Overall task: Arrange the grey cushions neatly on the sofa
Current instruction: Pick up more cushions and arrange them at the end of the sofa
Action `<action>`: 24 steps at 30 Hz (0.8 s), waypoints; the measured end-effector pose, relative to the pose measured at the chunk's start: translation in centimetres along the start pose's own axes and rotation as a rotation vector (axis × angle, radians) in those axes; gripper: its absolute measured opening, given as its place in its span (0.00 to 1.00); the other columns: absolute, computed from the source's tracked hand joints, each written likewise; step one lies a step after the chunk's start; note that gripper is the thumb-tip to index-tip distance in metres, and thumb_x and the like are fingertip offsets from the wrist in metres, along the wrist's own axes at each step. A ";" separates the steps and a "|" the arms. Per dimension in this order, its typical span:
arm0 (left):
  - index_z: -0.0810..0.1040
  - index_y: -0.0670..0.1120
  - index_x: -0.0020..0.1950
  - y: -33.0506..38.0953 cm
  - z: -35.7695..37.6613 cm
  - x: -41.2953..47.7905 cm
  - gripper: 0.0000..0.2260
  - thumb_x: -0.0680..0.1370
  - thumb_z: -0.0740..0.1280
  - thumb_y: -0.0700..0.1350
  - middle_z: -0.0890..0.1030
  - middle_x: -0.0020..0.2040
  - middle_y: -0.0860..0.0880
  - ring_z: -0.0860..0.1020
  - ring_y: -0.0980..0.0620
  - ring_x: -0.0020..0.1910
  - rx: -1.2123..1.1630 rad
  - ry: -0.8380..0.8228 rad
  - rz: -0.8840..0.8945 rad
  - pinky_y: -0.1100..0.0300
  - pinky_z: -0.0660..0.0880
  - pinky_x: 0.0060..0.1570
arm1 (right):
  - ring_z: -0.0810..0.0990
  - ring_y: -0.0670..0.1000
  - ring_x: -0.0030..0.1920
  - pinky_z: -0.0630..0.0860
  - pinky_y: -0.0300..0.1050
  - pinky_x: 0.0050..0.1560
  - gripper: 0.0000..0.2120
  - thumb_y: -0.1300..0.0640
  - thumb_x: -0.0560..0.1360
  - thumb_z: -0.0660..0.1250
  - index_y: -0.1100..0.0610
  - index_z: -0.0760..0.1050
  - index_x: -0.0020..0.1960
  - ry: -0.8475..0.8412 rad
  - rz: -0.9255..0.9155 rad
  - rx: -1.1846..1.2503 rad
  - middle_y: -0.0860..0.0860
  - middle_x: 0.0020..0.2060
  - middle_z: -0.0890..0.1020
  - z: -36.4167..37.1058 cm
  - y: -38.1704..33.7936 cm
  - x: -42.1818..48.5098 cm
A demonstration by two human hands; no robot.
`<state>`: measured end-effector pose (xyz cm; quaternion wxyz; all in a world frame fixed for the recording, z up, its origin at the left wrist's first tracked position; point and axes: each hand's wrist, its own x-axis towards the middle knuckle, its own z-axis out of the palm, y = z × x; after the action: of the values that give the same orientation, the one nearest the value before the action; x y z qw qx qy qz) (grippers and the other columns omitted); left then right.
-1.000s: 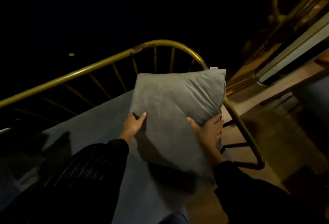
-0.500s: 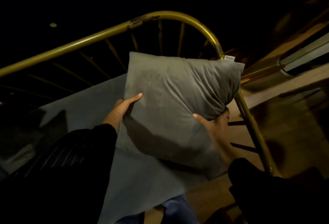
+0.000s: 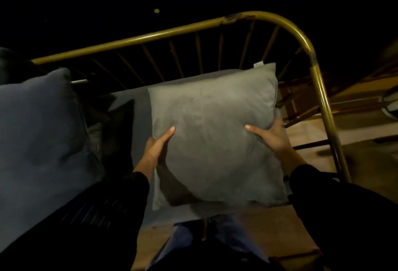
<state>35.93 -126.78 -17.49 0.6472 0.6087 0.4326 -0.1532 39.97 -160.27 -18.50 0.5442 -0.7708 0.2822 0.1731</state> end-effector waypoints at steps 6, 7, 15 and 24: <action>0.77 0.43 0.67 -2.8 -4.7 -0.5 0.51 0.49 0.83 0.64 0.83 0.60 0.44 0.83 0.43 0.56 0.003 0.060 -0.039 0.46 0.78 0.61 | 0.77 0.57 0.64 0.76 0.57 0.63 0.63 0.31 0.40 0.79 0.56 0.68 0.70 -0.115 0.069 -0.011 0.54 0.66 0.76 3.0 4.2 -1.5; 0.76 0.43 0.68 -3.3 -5.1 -0.4 0.53 0.47 0.83 0.65 0.83 0.60 0.43 0.83 0.43 0.57 0.011 0.043 -0.061 0.46 0.78 0.62 | 0.77 0.57 0.64 0.76 0.56 0.63 0.62 0.30 0.40 0.79 0.56 0.70 0.69 -0.136 0.071 -0.028 0.54 0.65 0.78 3.2 5.2 -1.2; 0.75 0.48 0.69 -7.9 -6.4 1.4 0.51 0.50 0.83 0.65 0.82 0.63 0.45 0.82 0.42 0.58 0.011 0.061 -0.170 0.43 0.78 0.61 | 0.71 0.58 0.70 0.69 0.60 0.70 0.60 0.28 0.50 0.76 0.52 0.61 0.75 -0.228 0.048 -0.157 0.55 0.71 0.71 3.1 6.4 -1.6; 0.74 0.42 0.69 -9.1 -6.4 2.9 0.49 0.56 0.80 0.68 0.79 0.66 0.44 0.77 0.40 0.65 0.178 0.129 -0.200 0.43 0.74 0.66 | 0.69 0.60 0.70 0.68 0.61 0.70 0.61 0.30 0.50 0.77 0.49 0.57 0.76 -0.207 0.119 -0.187 0.56 0.72 0.70 4.0 7.8 -0.5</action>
<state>28.61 -121.88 -24.90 0.5430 0.6261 0.5166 -0.2152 34.87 -158.31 -25.44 0.4849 -0.7781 0.2525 0.3094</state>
